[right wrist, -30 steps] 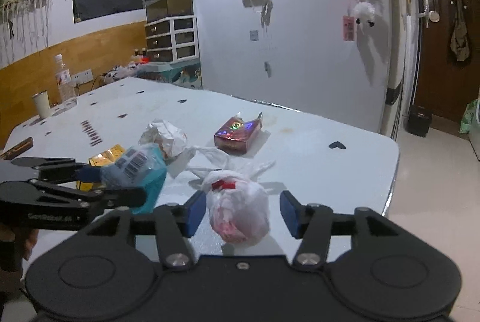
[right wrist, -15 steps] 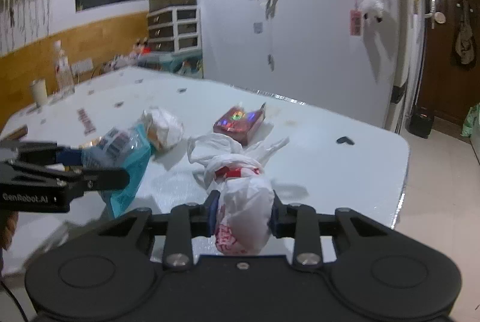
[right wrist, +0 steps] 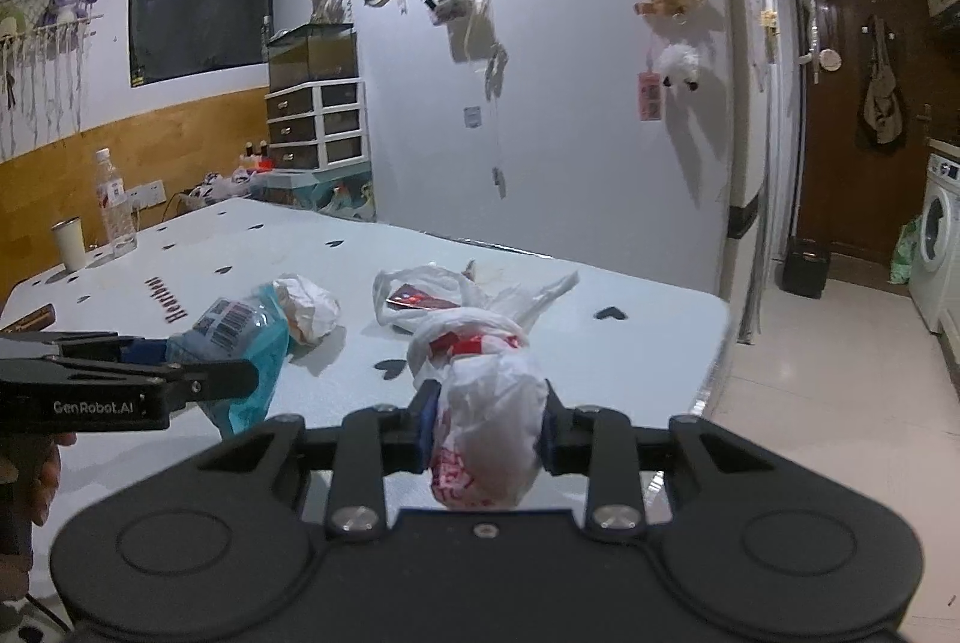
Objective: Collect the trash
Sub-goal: 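Carry the teal bag and white bag with both tools over the yellow bin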
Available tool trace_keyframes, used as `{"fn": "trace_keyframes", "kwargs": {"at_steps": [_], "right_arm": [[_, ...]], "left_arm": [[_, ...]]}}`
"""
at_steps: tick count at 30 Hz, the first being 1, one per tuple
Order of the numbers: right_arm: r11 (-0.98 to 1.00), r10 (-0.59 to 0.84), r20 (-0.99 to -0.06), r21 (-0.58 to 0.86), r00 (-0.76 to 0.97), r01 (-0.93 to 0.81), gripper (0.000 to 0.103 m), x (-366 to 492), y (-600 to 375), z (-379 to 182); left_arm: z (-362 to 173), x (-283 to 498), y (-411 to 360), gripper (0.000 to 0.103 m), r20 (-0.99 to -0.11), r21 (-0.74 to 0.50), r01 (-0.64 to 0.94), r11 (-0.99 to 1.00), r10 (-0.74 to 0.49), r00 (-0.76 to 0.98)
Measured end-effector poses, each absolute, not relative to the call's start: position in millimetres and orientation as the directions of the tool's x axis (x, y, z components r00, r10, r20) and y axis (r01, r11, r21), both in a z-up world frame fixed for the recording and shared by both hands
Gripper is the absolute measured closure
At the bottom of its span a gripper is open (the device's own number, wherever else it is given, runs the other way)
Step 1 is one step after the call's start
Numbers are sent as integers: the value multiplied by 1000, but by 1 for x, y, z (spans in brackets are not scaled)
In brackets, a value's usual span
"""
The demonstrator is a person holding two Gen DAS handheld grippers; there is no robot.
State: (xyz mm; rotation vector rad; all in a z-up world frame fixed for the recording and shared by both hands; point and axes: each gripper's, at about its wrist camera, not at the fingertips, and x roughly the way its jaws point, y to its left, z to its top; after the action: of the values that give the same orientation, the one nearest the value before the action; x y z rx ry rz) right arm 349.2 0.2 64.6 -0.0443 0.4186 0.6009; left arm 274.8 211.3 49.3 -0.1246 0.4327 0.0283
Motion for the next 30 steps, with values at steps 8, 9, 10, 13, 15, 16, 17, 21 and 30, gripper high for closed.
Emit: {"fn": "trace_keyframes", "kwargs": {"at_steps": [8,9,10,13,15,16,17,21,30], "right_arm": [[859,500,-365,92,785,-504,70,332,-54,67],[863,494,-362,95,791,-495,70,329,-62,67],[867,488,-360,98,795,-488,70,327,-70,66],[882,464,-357,103,811,-460,70,320,-93,63],[892,447,-358,106,820,-440,70,316,-108,61],[896,440,-358,111,824,-430,70,314,-117,60],[899,434,-357,117,827,-421,70,311,-125,59],[916,400,-354,130,845,-380,70,301,-157,55],[940,339,-348,143,874,-308,70,278,-216,45]], "left_arm": [[54,271,158,43,-397,-114,16,993,-60,916],[55,271,150,43,-397,-111,27,993,-69,915],[55,271,143,43,-397,-109,38,993,-79,914],[55,271,122,43,-400,-106,66,992,-104,911],[54,272,109,43,-403,-106,81,991,-117,908],[54,272,103,43,-405,-104,88,991,-123,906],[53,273,97,43,-406,-103,93,990,-127,905],[52,273,72,43,-410,-100,119,988,-150,900],[46,268,3,43,-421,-65,200,978,-208,883]]}}
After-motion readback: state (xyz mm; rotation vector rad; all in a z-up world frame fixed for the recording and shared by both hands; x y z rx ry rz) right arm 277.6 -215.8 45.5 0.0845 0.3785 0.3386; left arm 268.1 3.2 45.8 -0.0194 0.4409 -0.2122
